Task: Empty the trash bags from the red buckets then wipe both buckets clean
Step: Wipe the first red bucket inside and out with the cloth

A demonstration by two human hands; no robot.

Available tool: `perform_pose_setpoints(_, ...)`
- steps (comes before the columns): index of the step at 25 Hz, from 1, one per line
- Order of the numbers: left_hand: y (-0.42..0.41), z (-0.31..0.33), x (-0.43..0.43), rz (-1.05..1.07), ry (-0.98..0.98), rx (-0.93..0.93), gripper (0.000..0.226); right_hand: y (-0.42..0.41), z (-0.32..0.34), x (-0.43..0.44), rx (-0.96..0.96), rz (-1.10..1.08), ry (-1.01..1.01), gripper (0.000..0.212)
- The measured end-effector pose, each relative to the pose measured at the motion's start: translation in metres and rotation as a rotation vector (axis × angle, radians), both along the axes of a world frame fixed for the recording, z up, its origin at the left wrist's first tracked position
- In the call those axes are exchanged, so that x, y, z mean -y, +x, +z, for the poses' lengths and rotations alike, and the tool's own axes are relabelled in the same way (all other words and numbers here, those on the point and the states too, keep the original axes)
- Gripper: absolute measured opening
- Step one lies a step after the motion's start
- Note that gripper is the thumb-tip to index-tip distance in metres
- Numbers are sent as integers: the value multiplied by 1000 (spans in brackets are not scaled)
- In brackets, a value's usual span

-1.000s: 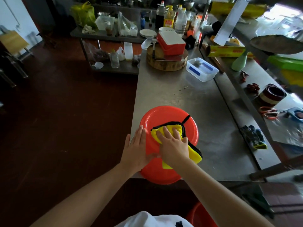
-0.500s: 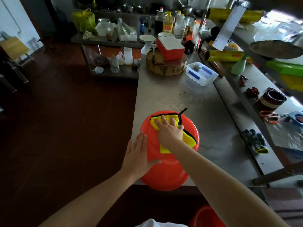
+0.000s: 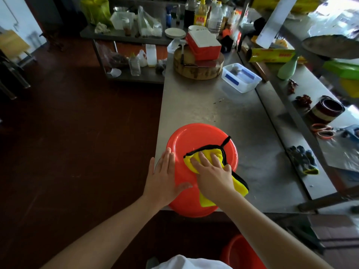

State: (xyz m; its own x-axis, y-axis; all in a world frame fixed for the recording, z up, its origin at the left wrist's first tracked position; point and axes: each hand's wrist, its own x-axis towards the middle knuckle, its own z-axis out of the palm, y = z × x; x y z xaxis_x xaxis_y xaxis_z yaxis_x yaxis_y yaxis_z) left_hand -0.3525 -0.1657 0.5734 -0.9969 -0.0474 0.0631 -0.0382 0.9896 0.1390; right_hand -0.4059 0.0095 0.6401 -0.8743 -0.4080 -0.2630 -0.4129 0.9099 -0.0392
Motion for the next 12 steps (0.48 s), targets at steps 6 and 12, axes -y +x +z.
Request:
perform_pose_setpoints(6,-3,1,0,-1,-9,53,120,-9,7,6,8,-3,14,65)
perform_pose_setpoints(12,-6,2,1,-20,-31,101,120,-79,13,46,-16,-101,5,61)
